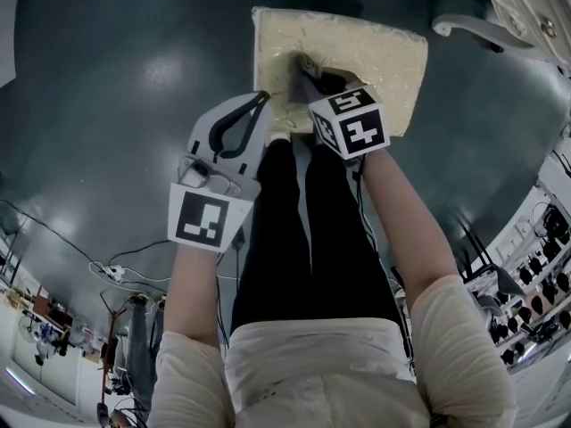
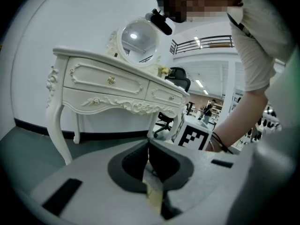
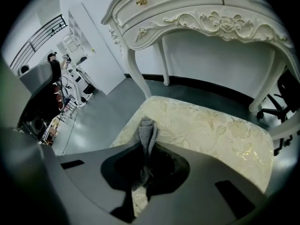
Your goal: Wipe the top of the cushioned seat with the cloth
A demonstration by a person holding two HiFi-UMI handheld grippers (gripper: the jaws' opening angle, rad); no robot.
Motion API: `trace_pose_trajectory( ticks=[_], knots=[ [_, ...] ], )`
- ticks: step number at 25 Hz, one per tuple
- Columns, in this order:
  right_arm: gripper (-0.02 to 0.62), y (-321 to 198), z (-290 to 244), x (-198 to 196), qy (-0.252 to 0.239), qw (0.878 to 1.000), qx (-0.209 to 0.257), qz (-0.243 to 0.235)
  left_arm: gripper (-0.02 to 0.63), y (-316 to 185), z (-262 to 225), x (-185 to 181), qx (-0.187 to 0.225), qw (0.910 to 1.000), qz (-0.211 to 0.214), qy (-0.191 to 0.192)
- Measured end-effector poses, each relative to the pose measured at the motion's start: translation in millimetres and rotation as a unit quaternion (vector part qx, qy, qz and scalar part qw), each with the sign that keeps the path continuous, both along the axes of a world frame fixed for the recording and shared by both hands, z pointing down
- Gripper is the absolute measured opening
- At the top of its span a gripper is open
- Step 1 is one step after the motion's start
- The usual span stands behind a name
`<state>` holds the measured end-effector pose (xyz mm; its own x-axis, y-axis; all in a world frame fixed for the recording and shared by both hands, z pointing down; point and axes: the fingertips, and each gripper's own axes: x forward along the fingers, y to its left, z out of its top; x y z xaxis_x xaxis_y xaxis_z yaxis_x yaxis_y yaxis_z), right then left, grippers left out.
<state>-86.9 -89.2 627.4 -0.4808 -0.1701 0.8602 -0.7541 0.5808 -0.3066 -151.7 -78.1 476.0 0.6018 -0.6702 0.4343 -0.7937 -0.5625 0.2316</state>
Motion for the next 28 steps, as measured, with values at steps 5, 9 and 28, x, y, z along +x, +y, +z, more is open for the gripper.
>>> trace_pose_trajectory(
  ticks=[5, 9, 28],
  knots=[
    [0.028, 0, -2, 25, 0.001, 1.0, 0.003, 0.006, 0.003, 1, -3, 24, -0.001, 1.0, 0.008, 0.0],
    [0.028, 0, 0, 50, 0.001, 1.0, 0.003, 0.011, 0.003, 1, -1, 48, -0.003, 0.9999, 0.012, 0.0],
    [0.028, -3, 2, 176, 0.013, 0.999, 0.007, 0.034, 0.003, -4, -2, 162, 0.008, 0.9996, 0.027, -0.008]
  ],
)
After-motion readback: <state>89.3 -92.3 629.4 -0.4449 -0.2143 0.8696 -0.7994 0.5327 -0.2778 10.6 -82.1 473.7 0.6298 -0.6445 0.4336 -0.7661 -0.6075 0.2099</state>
